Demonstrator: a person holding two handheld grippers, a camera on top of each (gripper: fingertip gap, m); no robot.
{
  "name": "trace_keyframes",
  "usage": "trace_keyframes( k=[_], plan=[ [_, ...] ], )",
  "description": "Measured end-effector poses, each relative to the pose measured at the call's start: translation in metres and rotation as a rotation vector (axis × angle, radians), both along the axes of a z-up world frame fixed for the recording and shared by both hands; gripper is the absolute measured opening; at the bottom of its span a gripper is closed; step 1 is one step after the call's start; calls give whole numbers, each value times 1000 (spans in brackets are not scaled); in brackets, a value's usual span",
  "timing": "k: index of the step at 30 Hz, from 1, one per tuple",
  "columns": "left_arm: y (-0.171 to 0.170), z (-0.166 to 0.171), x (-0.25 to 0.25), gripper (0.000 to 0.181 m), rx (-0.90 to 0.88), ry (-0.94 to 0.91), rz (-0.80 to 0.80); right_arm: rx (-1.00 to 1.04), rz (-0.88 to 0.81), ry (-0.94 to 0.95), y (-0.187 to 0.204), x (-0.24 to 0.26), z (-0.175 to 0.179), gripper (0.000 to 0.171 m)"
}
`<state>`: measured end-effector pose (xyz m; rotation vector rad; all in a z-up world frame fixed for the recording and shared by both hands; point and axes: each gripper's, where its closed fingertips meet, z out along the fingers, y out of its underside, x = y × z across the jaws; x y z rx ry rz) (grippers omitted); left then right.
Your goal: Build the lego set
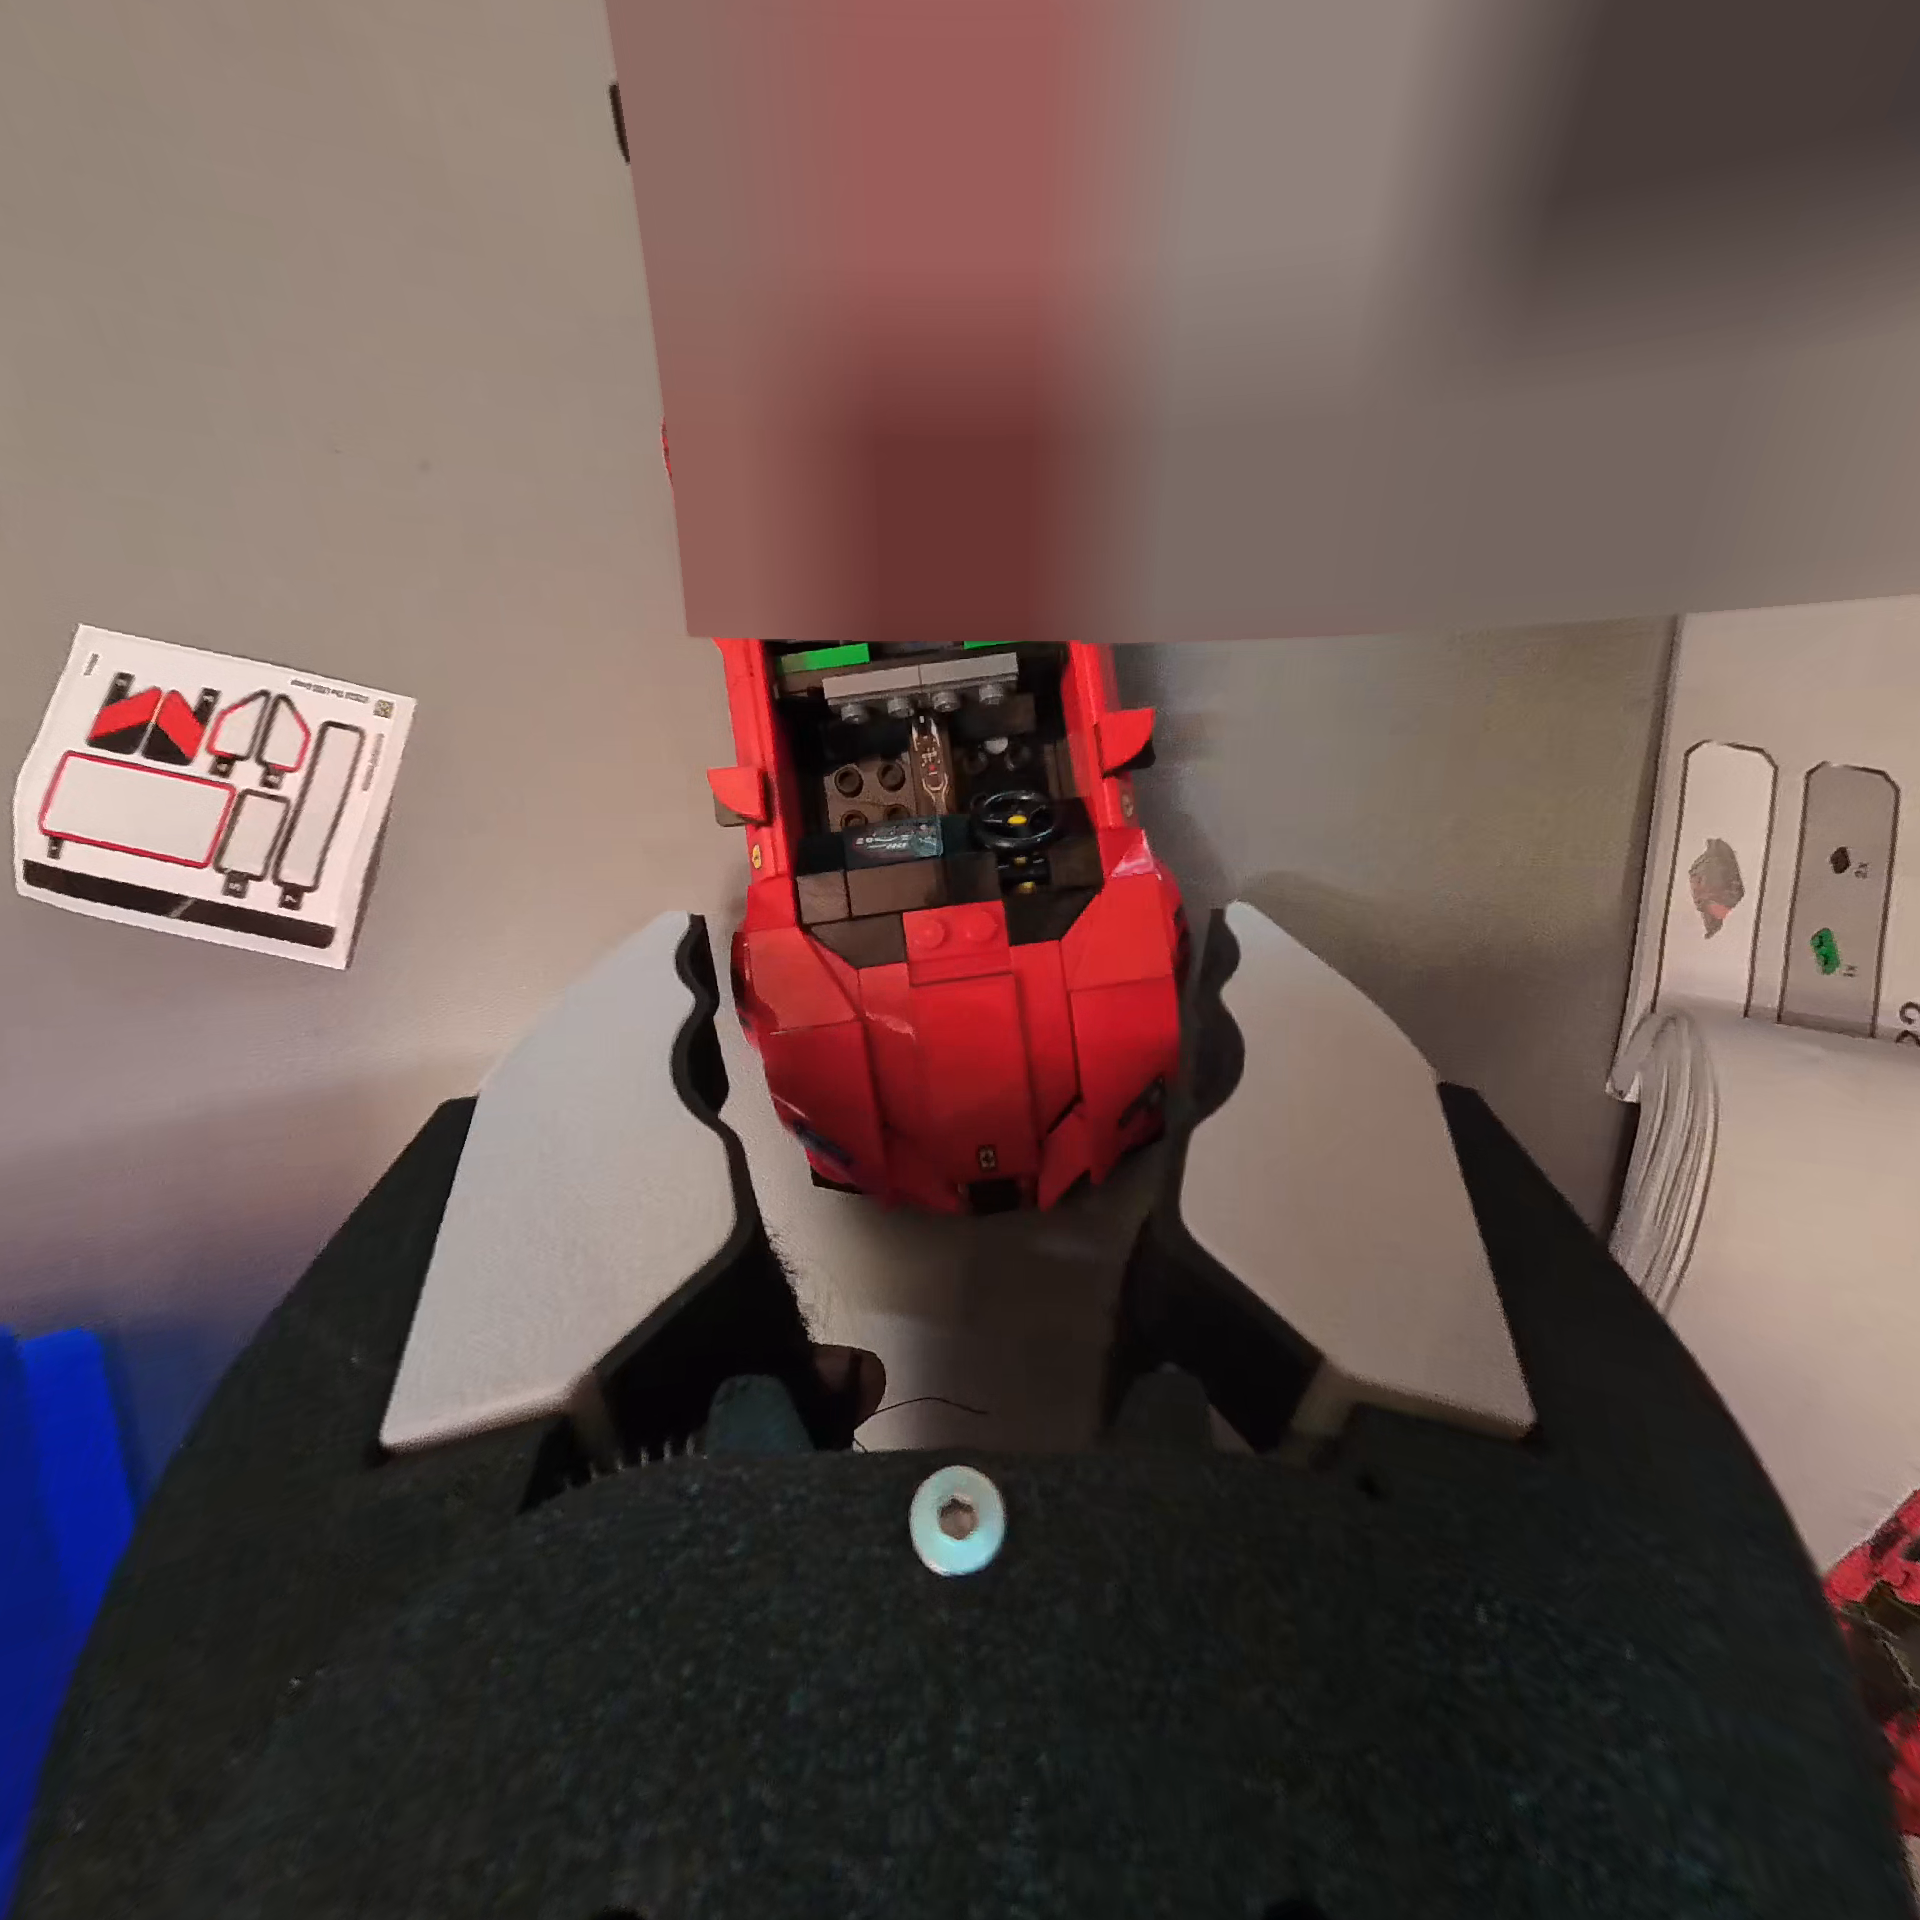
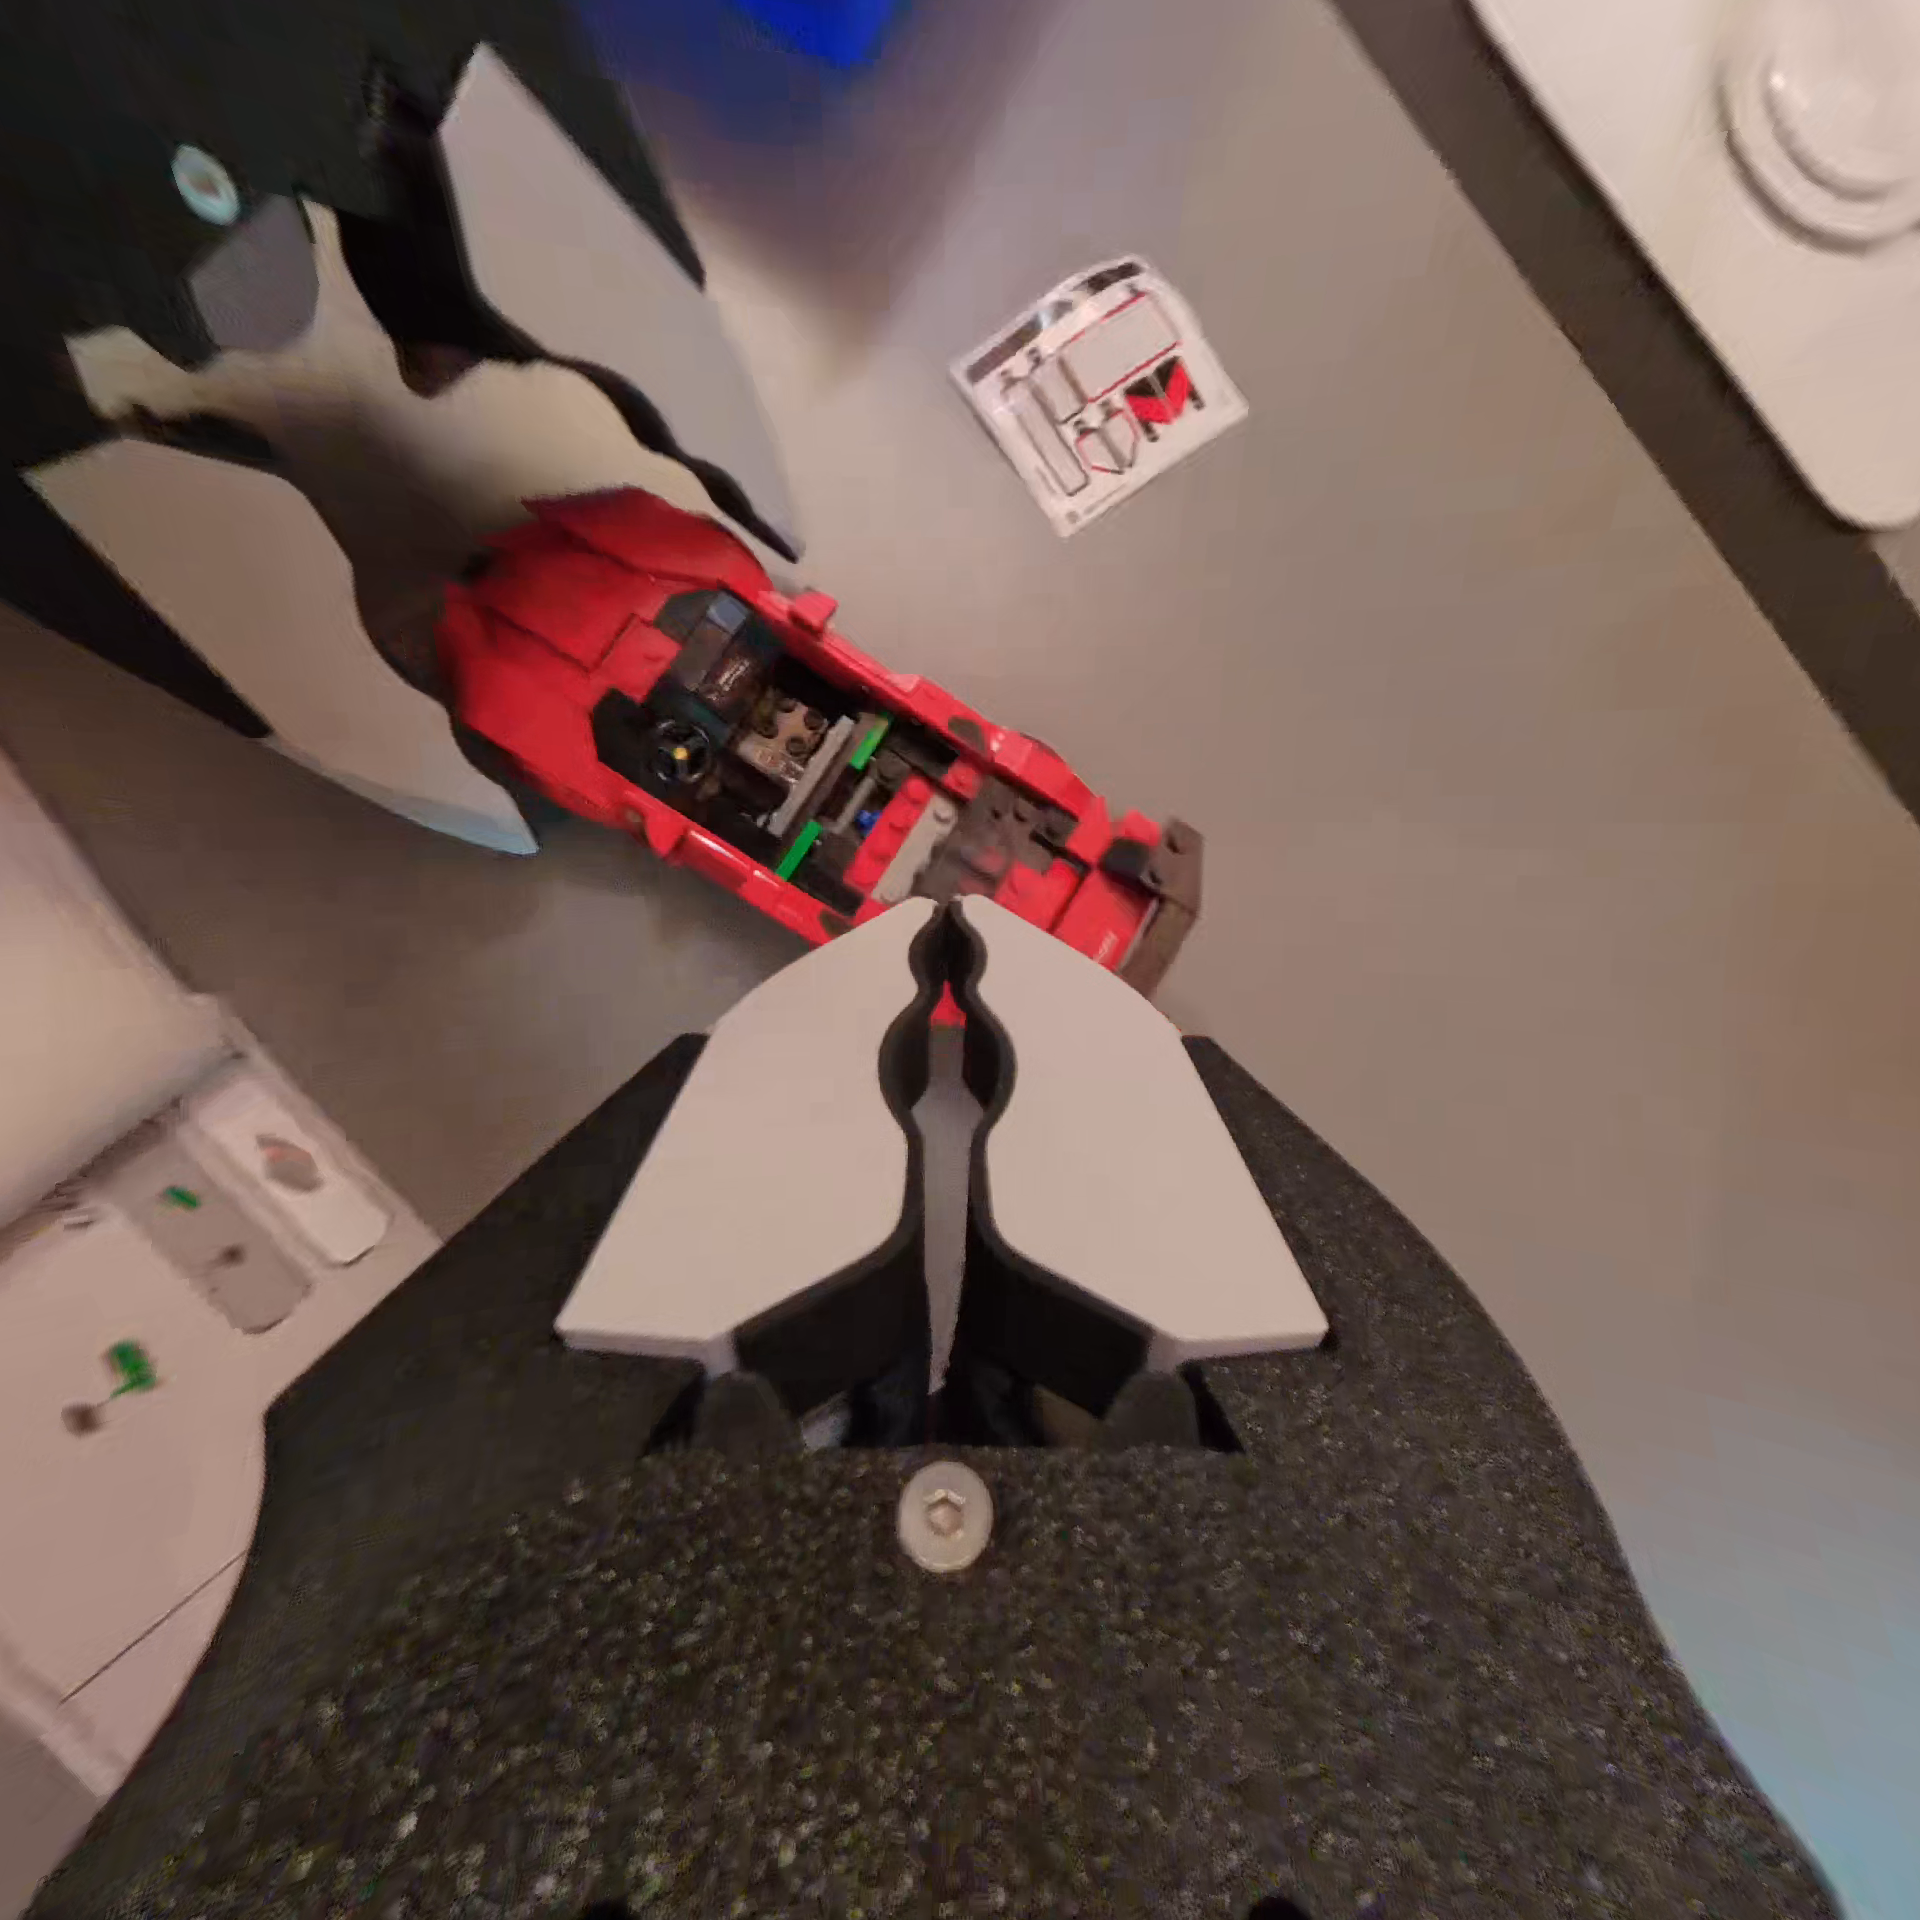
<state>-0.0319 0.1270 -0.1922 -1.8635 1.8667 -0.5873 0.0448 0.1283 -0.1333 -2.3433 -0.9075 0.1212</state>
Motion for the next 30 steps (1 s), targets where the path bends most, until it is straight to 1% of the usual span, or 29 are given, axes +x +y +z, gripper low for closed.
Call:
trace_keyframes(
  k=[2, 5, 6, 8, 9, 12, 13, 16, 17, 18, 19, 21, 23, 24, 27, 30],
  plan=[
    [0, 4, 0, 90, -7, -19, 4, 10, -7, 121, -6, 1, 15, 0],
    [1, 13, 0, 95, -6, -33, 16, 63, -6, 65, -11, 4, 22, 0],
    [1, 17, -1, 97, -4, -39, 22, 73, 13, 64, -15, 0, 22, 5],
    [0, 27, -4, 96, 10, -60, 39, 83, 47, 73, -23, -7, 22, 28],
    [1, 34, -7, 93, 22, -77, 61, 94, 52, 74, -27, -8, 21, 43],
    [-10, 56, -13, 92, 1, -144, 108, 97, 61, 91, -41, -13, 17, 71],
    [-16, 61, -15, 92, -10, -159, 121, 107, 70, 108, -46, -17, 16, 76],
    [-32, 68, -19, 93, -25, -190, 182, 173, 29, 122, -54, -18, 17, 84],
    [-36, 66, -19, 91, -22, -181, 210, 196, -2, 132, -54, -18, 18, 88],
    [-37, 63, -22, 91, -6, -163, 254, 216, -50, 135, -54, -15, 18, 97],
    [-35, 59, -25, 93, 16, -147, 316, 225, -103, 131, -55, -10, 17, 101],
    [-37, 56, -29, 112, 15, -154, 446, 249, -193, 148, -58, -5, 17, 111],
    [-38, 57, -35, 135, 19, -174, 585, 274, -274, 187, -61, -4, 18, 118],
    [-37, 58, -40, 142, 30, -190, 654, 281, -289, 194, -64, -6, 17, 118],
    [-37, 65, -52, 146, 85, -254, 805, 305, -340, 191, -72, -5, 18, 129],
    [-39, 63, -65, 147, 167, -216, 874, 348, -380, 172, -82, -2, 28, 144]
  ],
)
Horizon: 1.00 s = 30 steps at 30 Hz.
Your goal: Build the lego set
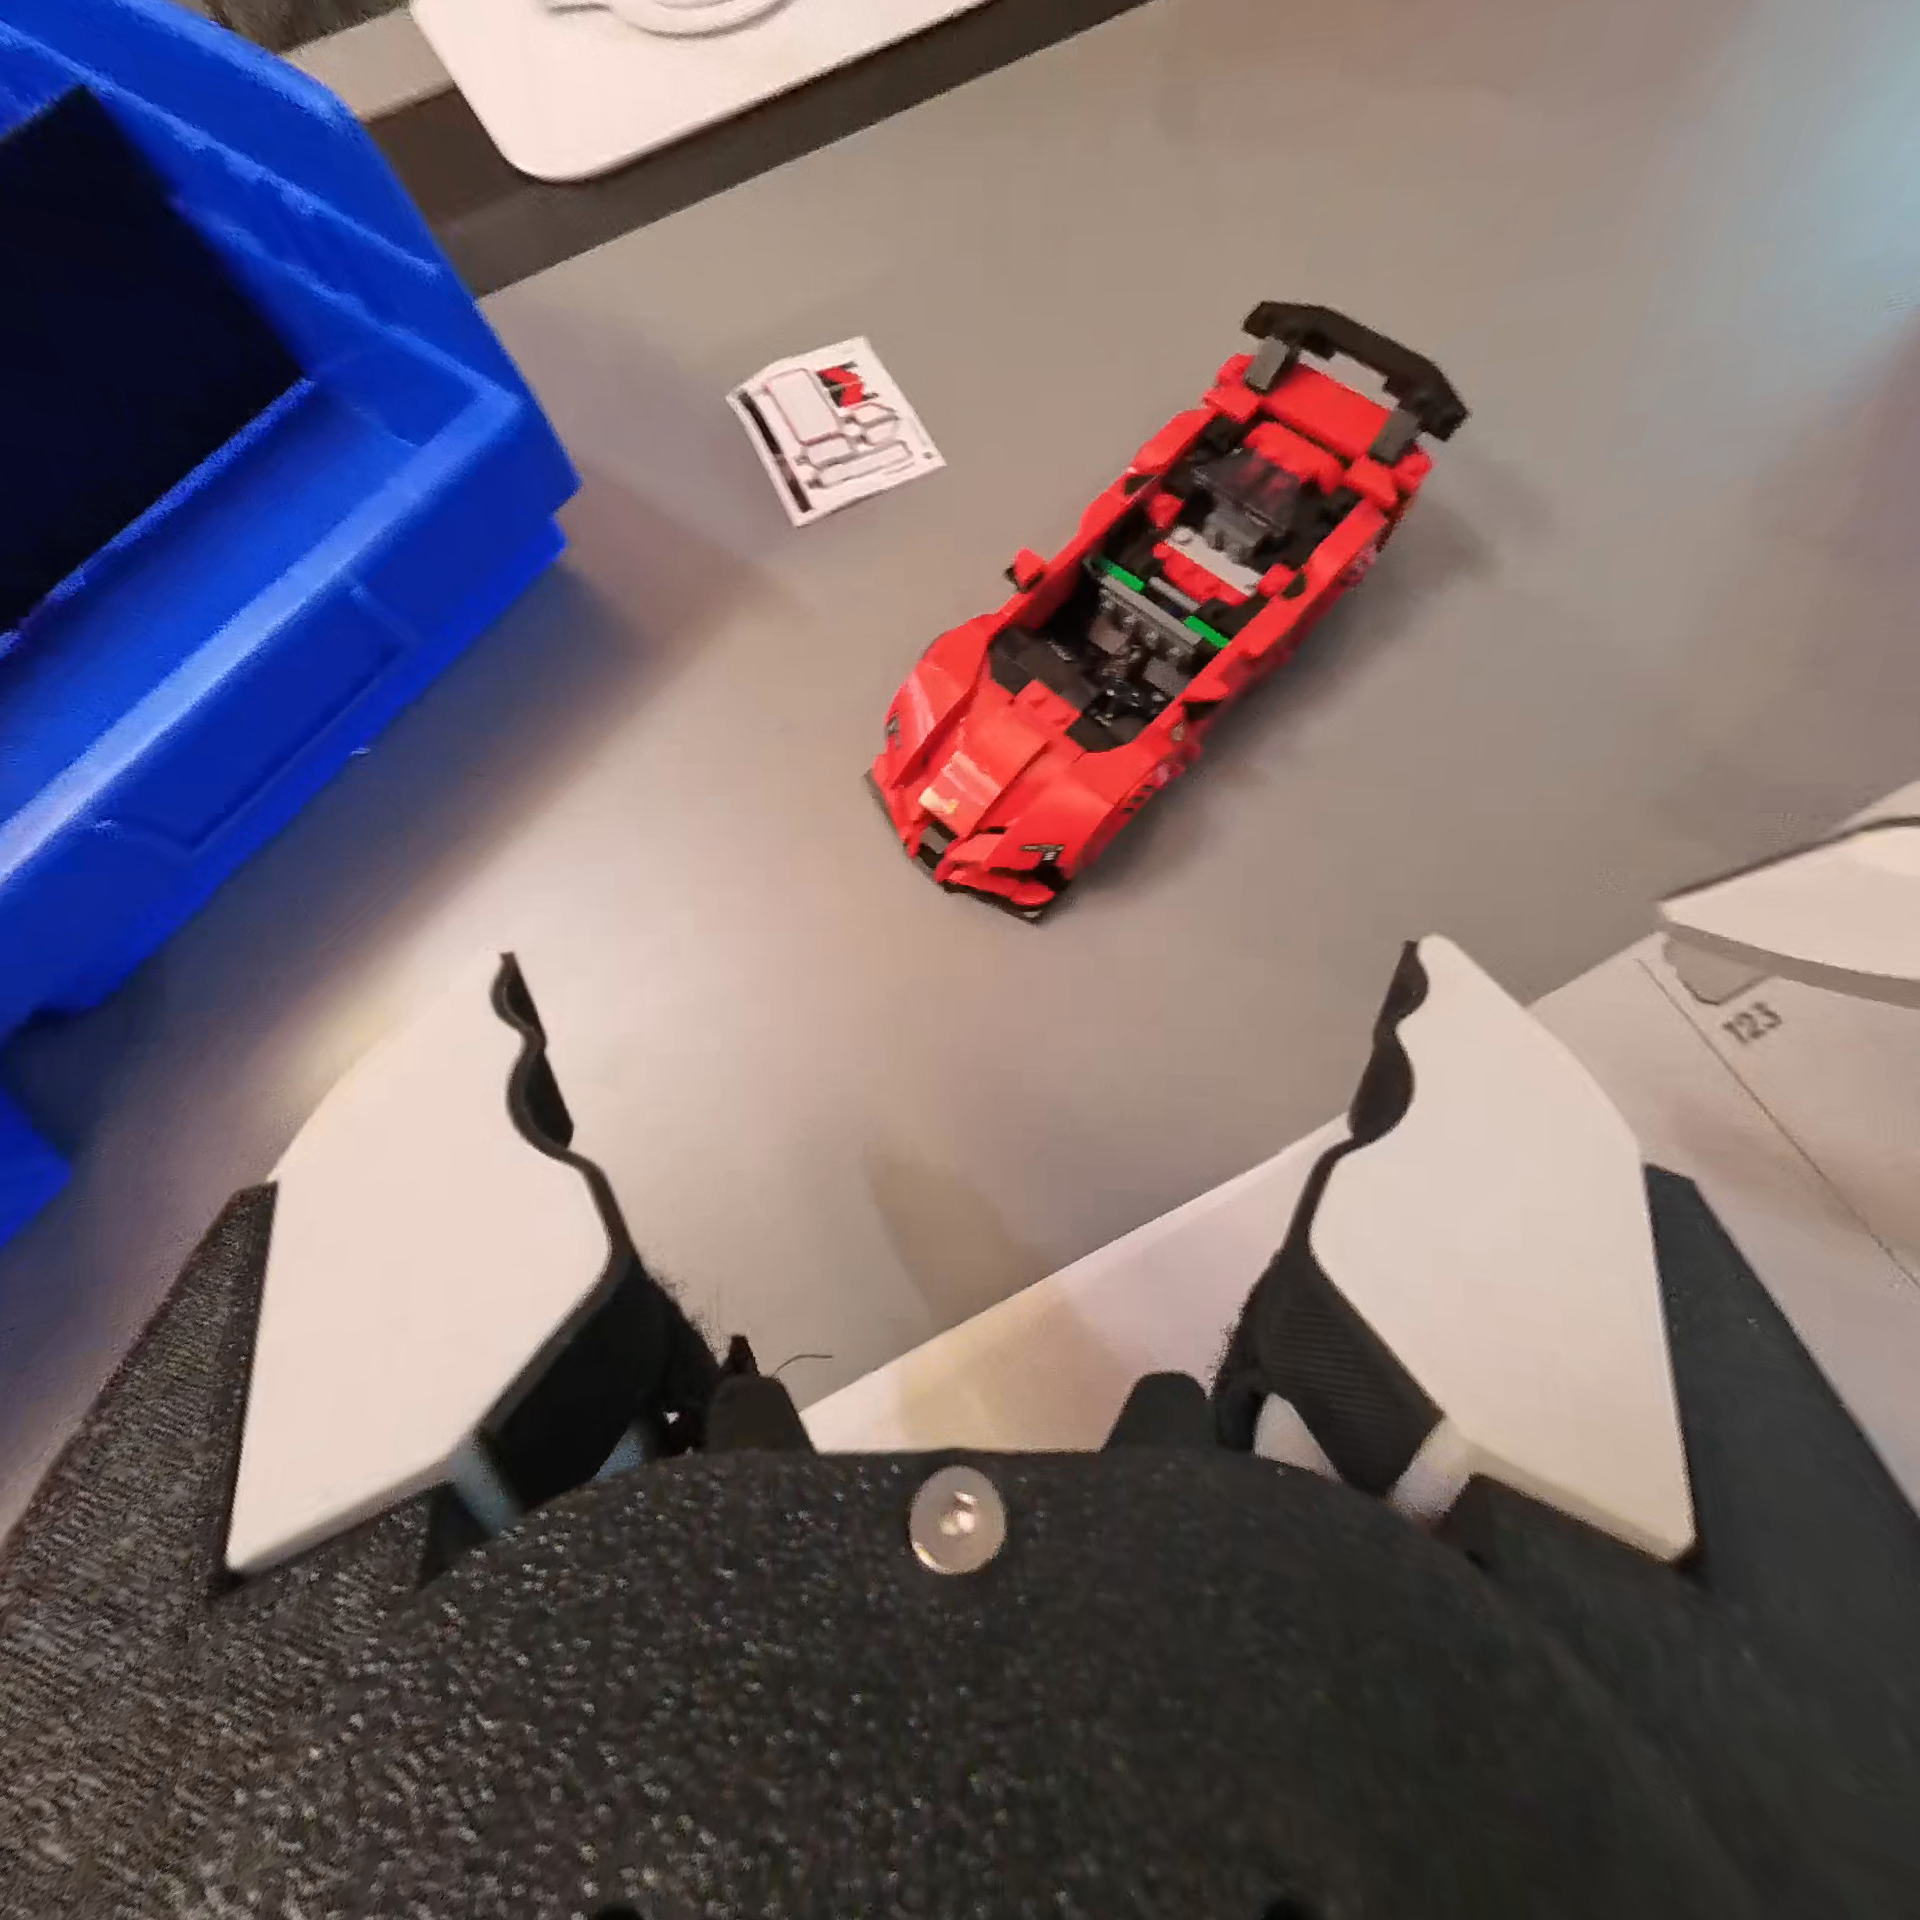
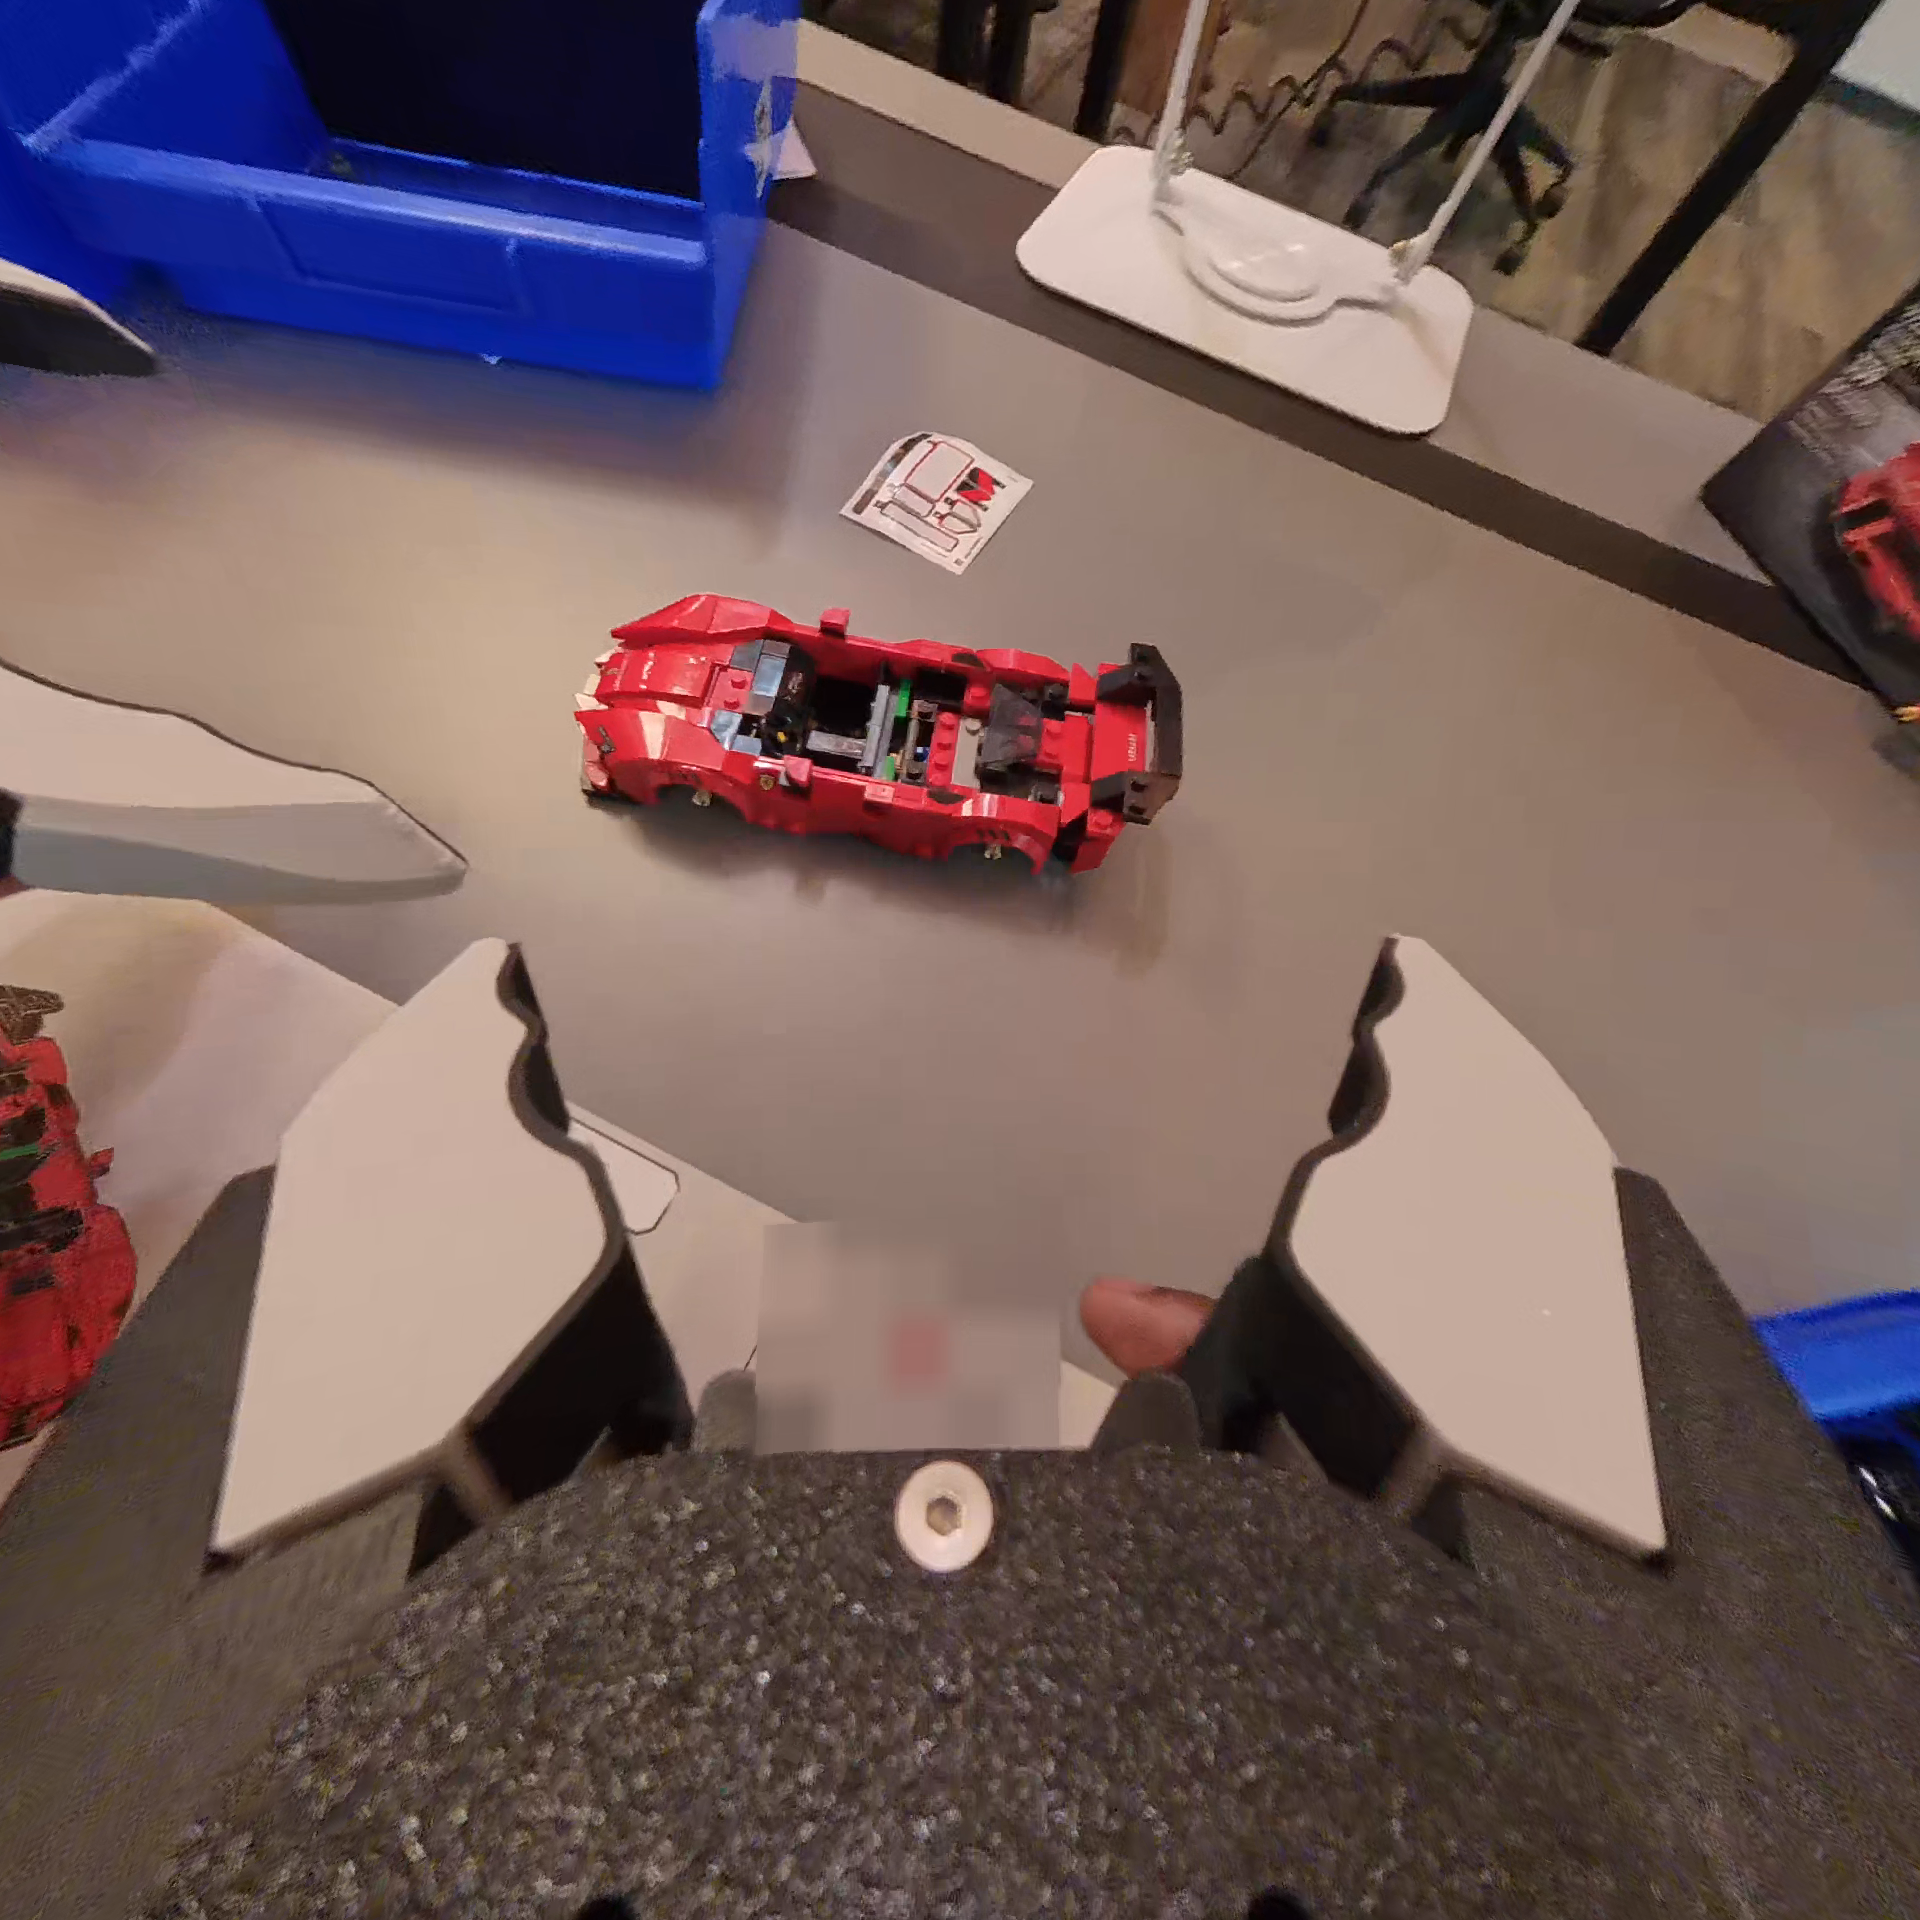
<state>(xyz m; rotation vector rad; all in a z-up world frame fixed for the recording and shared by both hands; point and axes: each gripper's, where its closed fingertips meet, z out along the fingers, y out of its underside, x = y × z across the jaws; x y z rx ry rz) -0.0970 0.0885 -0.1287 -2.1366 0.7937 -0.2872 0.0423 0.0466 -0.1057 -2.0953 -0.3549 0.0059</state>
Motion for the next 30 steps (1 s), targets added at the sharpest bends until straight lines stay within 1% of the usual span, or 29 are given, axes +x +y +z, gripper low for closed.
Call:
trace_keyframes(
  k=[2, 6, 13, 18, 21, 25, 30],
  plan=[
    [-1, 6, -7, 147, 55, 5, 46, 24, -32, -17, -8, 2, 7, 148],
    [-17, 20, -11, 147, 119, -51, 86, 90, -70, 19, -28, -6, 17, 148],
    [-62, 35, -16, 146, 211, -32, 71, 137, -66, 19, -69, -23, 18, 148],
    [-86, 38, -13, 146, 222, -67, 58, 142, -90, 18, -86, -16, 16, 147],
    [-87, 37, -13, 146, 235, -59, 65, 149, -98, 23, -86, -10, 17, 146],
    [-78, 34, -7, 146, 227, -64, 62, 128, -90, 21, -79, -8, 11, 146],
    [-68, 28, -1, 146, 236, -11, 29, 126, -85, 24, -70, -8, 10, 146]
  ],
)
